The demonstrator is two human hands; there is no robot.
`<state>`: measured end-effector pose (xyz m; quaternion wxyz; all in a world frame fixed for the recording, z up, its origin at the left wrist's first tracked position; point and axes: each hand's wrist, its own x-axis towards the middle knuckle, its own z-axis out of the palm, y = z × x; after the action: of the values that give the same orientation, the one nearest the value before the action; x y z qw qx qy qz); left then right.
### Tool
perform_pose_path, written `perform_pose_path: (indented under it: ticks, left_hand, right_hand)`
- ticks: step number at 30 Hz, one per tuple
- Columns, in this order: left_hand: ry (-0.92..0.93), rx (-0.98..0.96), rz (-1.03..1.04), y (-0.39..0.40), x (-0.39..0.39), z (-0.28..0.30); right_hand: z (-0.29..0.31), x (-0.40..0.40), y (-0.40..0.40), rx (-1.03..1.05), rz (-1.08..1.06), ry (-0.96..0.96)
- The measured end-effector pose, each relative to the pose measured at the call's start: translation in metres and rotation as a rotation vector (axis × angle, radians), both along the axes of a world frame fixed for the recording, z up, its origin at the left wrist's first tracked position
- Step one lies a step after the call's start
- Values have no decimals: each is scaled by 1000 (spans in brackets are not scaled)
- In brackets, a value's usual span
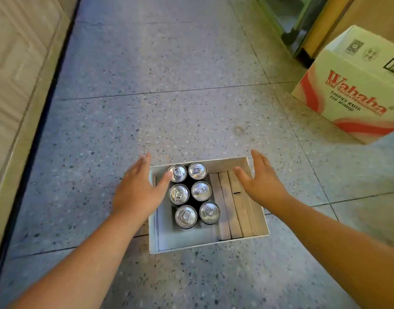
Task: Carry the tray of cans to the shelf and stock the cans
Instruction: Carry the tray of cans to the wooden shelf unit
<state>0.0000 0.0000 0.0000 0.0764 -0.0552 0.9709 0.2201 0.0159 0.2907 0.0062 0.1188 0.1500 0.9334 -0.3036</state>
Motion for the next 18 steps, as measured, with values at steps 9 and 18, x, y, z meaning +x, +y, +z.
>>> perform_pose_path:
  ticks: [9,18]
  left_hand:
    - [-235,200,182,4,21,-43]
    - [-323,423,337,1,34,-70]
  right_hand:
    - [-31,21,2,-318,-295,-142]
    - [-44,27,6,-414,-362,-204]
